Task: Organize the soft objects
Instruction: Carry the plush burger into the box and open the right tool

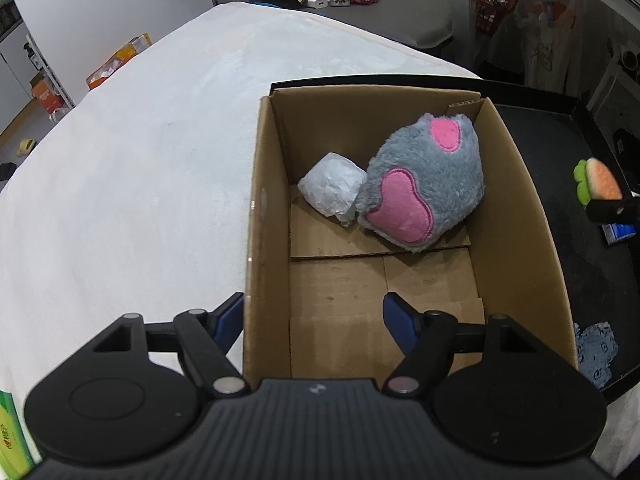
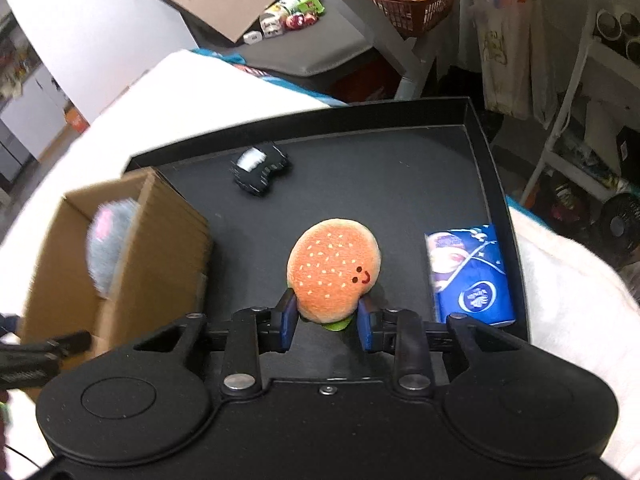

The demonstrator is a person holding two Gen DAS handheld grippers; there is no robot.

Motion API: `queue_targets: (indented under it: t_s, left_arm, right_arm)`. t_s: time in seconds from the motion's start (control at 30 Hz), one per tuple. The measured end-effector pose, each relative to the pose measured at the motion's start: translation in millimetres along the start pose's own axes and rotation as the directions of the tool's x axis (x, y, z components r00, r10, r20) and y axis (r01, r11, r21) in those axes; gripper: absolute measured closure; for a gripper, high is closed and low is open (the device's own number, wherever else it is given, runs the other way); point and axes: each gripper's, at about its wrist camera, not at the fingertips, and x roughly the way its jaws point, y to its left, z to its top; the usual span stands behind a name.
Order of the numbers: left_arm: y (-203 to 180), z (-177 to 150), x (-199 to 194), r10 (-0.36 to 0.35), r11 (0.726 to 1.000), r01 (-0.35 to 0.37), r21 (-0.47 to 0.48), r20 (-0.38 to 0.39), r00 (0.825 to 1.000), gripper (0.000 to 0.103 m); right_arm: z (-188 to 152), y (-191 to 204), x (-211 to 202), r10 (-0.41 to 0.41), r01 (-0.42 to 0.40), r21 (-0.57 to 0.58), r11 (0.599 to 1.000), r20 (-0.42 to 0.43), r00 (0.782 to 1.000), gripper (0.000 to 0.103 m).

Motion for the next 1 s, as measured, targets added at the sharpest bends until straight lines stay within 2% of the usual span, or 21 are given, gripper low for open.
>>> queue_targets:
  t_s: [0.47,0.73,1.0]
  left_arm:
    - [15.5,-4.6,-10.9,-0.035,0.998,0.036,-0.042,0.029,0.999,0.03]
    - [30.2,-9.7,-15.3,-0.054,0.995,0.057,-0.082,0.041,0.998,0.03]
    - [43.0,-14.5,-19.4,-0.092,0.987,0.1,-0.127,0.064,0.994,0.034]
  right_arm:
    - [22.0,44.9,-43.6,0.062,-0.056,-0.079,0.995,0.069,0.996,0.073]
    - [25.6,70.4,-52.8,0.093,-0.082,-0.137,0.987,0.074,0.993,0.073]
    - [24.7,112.7,-53.9,0.156,-0.14,-0.25,0.958,0.044,0.987,0.073]
